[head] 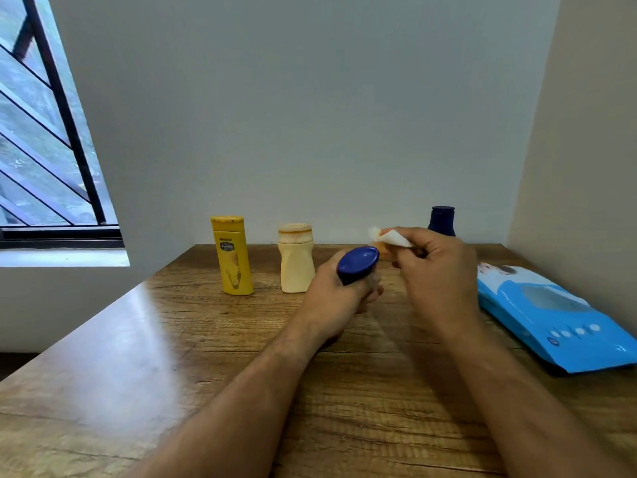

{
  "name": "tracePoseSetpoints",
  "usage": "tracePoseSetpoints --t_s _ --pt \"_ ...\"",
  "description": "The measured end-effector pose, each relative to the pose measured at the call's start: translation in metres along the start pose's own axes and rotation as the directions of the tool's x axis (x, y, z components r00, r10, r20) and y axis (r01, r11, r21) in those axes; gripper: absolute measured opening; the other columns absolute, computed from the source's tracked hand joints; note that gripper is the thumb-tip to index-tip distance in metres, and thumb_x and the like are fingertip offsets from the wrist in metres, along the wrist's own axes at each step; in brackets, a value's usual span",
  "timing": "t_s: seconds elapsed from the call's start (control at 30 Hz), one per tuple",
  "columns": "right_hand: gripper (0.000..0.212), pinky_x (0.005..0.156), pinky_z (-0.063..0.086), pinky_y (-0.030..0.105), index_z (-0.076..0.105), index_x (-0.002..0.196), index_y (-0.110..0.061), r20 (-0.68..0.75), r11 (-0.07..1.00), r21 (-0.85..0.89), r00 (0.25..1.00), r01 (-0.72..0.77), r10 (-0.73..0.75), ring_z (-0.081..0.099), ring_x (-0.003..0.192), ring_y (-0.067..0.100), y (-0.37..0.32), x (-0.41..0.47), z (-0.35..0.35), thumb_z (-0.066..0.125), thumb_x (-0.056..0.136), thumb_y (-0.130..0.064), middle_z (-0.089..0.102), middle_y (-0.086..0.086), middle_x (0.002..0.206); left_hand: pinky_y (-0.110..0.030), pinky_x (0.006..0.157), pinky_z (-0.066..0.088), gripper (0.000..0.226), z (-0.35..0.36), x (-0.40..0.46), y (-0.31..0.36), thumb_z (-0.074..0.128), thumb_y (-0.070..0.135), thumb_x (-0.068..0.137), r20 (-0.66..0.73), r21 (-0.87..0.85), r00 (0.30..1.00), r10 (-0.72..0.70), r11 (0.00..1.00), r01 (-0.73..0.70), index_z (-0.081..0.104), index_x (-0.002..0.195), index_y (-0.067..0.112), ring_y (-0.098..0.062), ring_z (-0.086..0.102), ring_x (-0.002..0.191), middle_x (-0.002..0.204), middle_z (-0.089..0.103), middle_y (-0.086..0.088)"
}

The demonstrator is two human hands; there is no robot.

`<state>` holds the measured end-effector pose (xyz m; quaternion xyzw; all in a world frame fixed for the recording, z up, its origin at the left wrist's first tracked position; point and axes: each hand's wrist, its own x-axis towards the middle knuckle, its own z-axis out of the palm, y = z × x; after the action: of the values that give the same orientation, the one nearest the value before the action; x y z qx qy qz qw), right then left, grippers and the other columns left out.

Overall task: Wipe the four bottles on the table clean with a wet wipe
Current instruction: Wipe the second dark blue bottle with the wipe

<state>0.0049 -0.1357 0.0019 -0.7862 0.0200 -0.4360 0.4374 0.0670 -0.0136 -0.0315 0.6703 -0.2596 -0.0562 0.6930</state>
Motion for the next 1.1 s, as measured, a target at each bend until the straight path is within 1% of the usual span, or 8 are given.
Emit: tracePoseSetpoints --t_s 0.13,0.27,0.37,0.5,0.6,0.8,0.97,1.1 --pt "0.017 0.080 0.058 0.027 0.075 0.104 -0.027 0.129 0.972 0.120 0.974 -0.200 0.184 0.070 0.084 0.002 0.009 0.004 -0.001 0.069 0.089 -0.023 0.074 -0.013 0.087 -0.052 0.112 0.043 0.074 -0.010 -0.002 -0.001 0.047 -0.009 0.064 0.158 -0.326 0.975 -0.155 0.924 0.200 0.055 0.135 0.008 -0.038 0.062 0.122 0.137 0.053 -0.024" --pt "0.015 0.076 0.054 0.019 0.076 0.097 -0.029 0.263 0.965 0.128 0.946 -0.229 0.190 0.068 0.088 0.003 0.009 0.003 -0.004 0.074 0.083 -0.024 0.075 -0.013 0.086 -0.059 0.117 0.026 0.042 -0.012 -0.006 0.003 0.055 0.014 0.079 0.155 -0.508 0.981 -0.113 0.843 0.177 0.073 0.116 0.009 -0.043 0.053 0.124 0.122 0.066 -0.022" --pt "0.017 0.076 0.057 0.021 0.077 0.099 -0.025 0.237 0.968 0.158 0.959 -0.193 0.152 0.068 0.085 0.002 0.007 0.000 0.001 0.075 0.082 -0.023 0.075 -0.012 0.086 -0.054 0.110 0.041 0.067 -0.011 -0.003 0.004 0.062 0.007 0.072 0.053 -0.399 0.991 -0.126 0.907 0.137 0.058 0.137 0.023 -0.036 0.057 0.128 0.135 0.063 -0.008" --pt "0.013 0.069 0.056 0.014 0.074 0.101 -0.024 -0.040 0.974 0.176 0.988 -0.140 0.149 0.066 0.081 -0.001 0.008 0.002 0.000 0.068 0.090 -0.021 0.071 -0.014 0.086 -0.040 0.086 0.056 0.100 -0.008 -0.004 0.008 0.062 -0.009 0.059 0.041 -0.339 0.994 -0.106 0.934 0.113 0.036 0.147 0.032 -0.032 0.063 0.117 0.139 0.058 -0.002" --pt "0.017 0.072 0.052 0.013 0.072 0.107 -0.024 -0.116 0.993 0.070 0.988 -0.093 0.101 0.062 0.084 -0.001 0.008 0.003 -0.002 0.063 0.094 -0.020 0.067 -0.016 0.088 -0.037 0.078 0.056 0.089 -0.009 -0.004 0.008 0.066 -0.005 0.056 0.036 -0.256 0.993 -0.113 0.959 0.118 0.050 0.139 0.022 -0.029 0.064 0.104 0.127 0.063 -0.011" --pt "0.017 0.057 0.049 0.005 0.072 0.103 -0.025 0.155 0.980 0.181 0.987 -0.080 0.052 0.064 0.078 -0.012 0.006 -0.004 0.005 0.065 0.091 -0.015 0.069 -0.015 0.088 -0.049 0.097 0.055 0.082 -0.005 -0.008 0.007 0.057 -0.025 0.072 0.022 -0.051 0.999 -0.043 0.998 0.044 0.047 0.128 0.034 -0.024 0.073 0.103 0.118 0.068 -0.006" --pt "0.018 0.066 0.057 0.016 0.072 0.103 -0.027 0.025 0.947 0.312 0.997 -0.072 0.068 0.067 0.088 -0.001 0.005 -0.001 0.003 0.066 0.091 -0.014 0.070 -0.015 0.089 -0.041 0.071 0.055 0.074 -0.009 -0.005 0.009 0.055 -0.020 0.064 -0.100 0.059 0.995 0.023 0.998 -0.017 0.056 0.110 0.037 -0.028 0.070 0.090 0.100 0.068 -0.014" --pt "0.022 0.071 0.059 0.021 0.072 0.109 -0.021 0.008 0.870 0.477 0.990 -0.128 0.141 0.069 0.098 0.009 0.004 0.002 0.001 0.061 0.094 -0.009 0.069 -0.006 0.107 -0.039 0.080 0.059 0.067 -0.011 -0.010 0.011 0.059 -0.019 0.068 -0.182 0.245 0.977 0.111 0.967 -0.064 0.056 0.103 0.038 -0.020 0.067 0.092 0.095 0.067 -0.002"
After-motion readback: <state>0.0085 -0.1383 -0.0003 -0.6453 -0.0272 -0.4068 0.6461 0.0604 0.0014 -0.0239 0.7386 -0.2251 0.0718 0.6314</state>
